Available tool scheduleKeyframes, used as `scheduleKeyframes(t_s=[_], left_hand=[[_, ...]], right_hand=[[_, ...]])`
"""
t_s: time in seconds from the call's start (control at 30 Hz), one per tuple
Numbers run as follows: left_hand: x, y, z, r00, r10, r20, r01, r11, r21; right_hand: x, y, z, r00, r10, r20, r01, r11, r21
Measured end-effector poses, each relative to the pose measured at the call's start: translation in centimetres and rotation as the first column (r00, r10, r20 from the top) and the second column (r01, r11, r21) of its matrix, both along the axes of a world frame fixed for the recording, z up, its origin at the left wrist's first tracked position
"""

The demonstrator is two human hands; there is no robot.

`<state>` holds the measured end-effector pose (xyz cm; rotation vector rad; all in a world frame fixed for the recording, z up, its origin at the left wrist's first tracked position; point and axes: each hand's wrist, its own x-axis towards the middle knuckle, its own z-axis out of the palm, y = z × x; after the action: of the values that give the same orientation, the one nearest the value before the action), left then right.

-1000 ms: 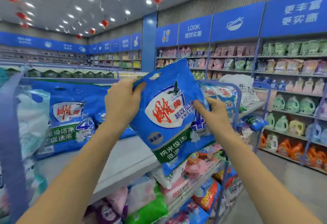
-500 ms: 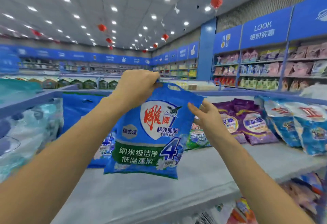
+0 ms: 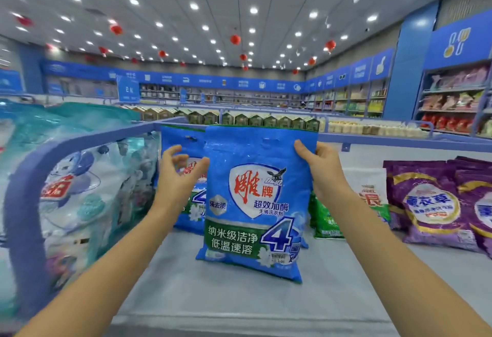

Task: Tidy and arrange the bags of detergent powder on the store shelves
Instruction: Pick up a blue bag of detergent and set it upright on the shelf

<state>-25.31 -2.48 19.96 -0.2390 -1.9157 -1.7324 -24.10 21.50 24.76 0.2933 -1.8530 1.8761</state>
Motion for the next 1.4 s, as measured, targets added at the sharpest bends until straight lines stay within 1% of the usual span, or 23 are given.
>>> scheduleKeyframes(t_s=[0.03,0.1,0.17,0.23,0.3,0.37,0.43,0.47,0.57,0.63,0.7,0.73,0.77,0.8,0.83,0.87,0.93,1.03,1.17,1.27,1.33,1.4], left_hand=[[-0.1,0.2,-1.2,0.986,-0.075,0.151,0.066,0.996,0.065],[-0.2,1.1,-3.3,0.913,-0.188,0.362,0.172,0.982,0.077],[-0.3,2.3,-4.7,0.849,-0.22,0.48,0.221,0.974,0.055],[-0.5,3.0,-5.8,0.813,-0.225,0.537,0.196,0.974,0.11],[-0.7,3.2,-6.4,0.822,-0.206,0.531,0.145,0.977,0.155],[-0.7,3.3,-6.7,0.839,-0.148,0.523,0.084,0.986,0.145],[-0.9,2.7,-6.6,0.843,-0.074,0.533,0.013,0.993,0.118],[-0.9,2.2,-6.3,0.851,-0.058,0.522,-0.012,0.991,0.13],[-0.9,-0.8,-5.1,0.858,-0.042,0.513,-0.078,0.975,0.21],[-1.4,-3.1,-4.6,0.854,-0.028,0.52,-0.132,0.954,0.269],[-2.7,-5.2,-5.0,0.861,-0.017,0.509,-0.182,0.923,0.34],[-3.7,-6.2,-5.5,0.862,0.026,0.507,-0.227,0.913,0.34],[-4.1,-6.8,-5.7,0.862,0.082,0.501,-0.274,0.906,0.324],[-4.1,-7.1,-5.5,0.868,0.148,0.474,-0.312,0.905,0.288],[-3.6,-7.1,-5.0,0.868,0.213,0.448,-0.346,0.907,0.241],[-3.2,-6.9,-4.5,0.85,0.279,0.446,-0.396,0.898,0.192],[-3.2,-6.8,-4.5,0.812,0.346,0.47,-0.453,0.881,0.135],[-4.6,-7.0,-4.9,0.812,0.361,0.459,-0.471,0.869,0.149],[-5.4,-6.9,-4.3,0.771,0.405,0.491,-0.504,0.86,0.082],[-4.7,-5.9,-3.8,0.784,0.367,0.501,-0.477,0.872,0.109],[-4.4,-5.6,-3.8,0.806,0.342,0.483,-0.459,0.877,0.144],[-4.8,-5.8,-4.0,0.83,0.34,0.443,-0.459,0.867,0.194]], right_hand=[[-0.1,-0.3,0.0,1.0,0.006,0.005,-0.006,1.0,-0.016],[-0.4,-0.8,0.0,1.0,0.019,-0.001,-0.019,1.0,-0.024],[-0.6,-1.0,0.0,0.999,0.023,-0.025,-0.023,1.0,-0.017],[-0.7,-1.0,-0.1,0.998,0.034,-0.055,-0.034,0.999,0.001],[-0.9,-1.0,-0.1,0.997,0.029,-0.071,-0.029,1.0,-0.003],[-1.4,-1.2,0.0,0.997,-0.01,-0.077,0.009,1.0,-0.011],[-2.3,-1.7,-0.1,0.998,-0.042,-0.044,0.041,0.999,-0.019],[-2.9,-2.1,-0.2,0.998,-0.048,-0.034,0.047,0.999,-0.021],[-4.5,-3.9,-0.2,1.0,0.003,0.016,-0.003,1.0,-0.013],[-5.3,-5.6,-0.9,0.99,0.084,0.117,-0.086,0.996,0.011],[-5.6,-7.6,-2.8,0.937,0.207,0.281,-0.217,0.976,0.002],[-5.6,-8.6,-4.2,0.896,0.251,0.366,-0.267,0.964,-0.006],[-5.5,-9.8,-5.6,0.841,0.307,0.445,-0.319,0.946,-0.049],[-5.8,-10.8,-7.2,0.791,0.36,0.495,-0.355,0.929,-0.108],[-6.2,-11.8,-8.6,0.769,0.374,0.519,-0.37,0.922,-0.116],[-6.4,-12.7,-9.4,0.776,0.348,0.526,-0.371,0.926,-0.066],[-7.0,-13.7,-10.3,0.815,0.269,0.513,-0.334,0.942,0.037],[-7.9,-14.6,-10.4,0.854,0.189,0.485,-0.215,0.977,-0.002],[-8.8,-15.1,-10.0,0.879,0.066,0.472,-0.073,0.997,-0.003],[-9.0,-15.5,-9.7,0.889,0.026,0.457,-0.008,0.999,-0.042],[-8.8,-15.6,-9.7,0.898,-0.022,0.439,0.036,0.999,-0.023],[-8.4,-15.6,-9.8,0.911,-0.073,0.407,0.067,0.997,0.029]])
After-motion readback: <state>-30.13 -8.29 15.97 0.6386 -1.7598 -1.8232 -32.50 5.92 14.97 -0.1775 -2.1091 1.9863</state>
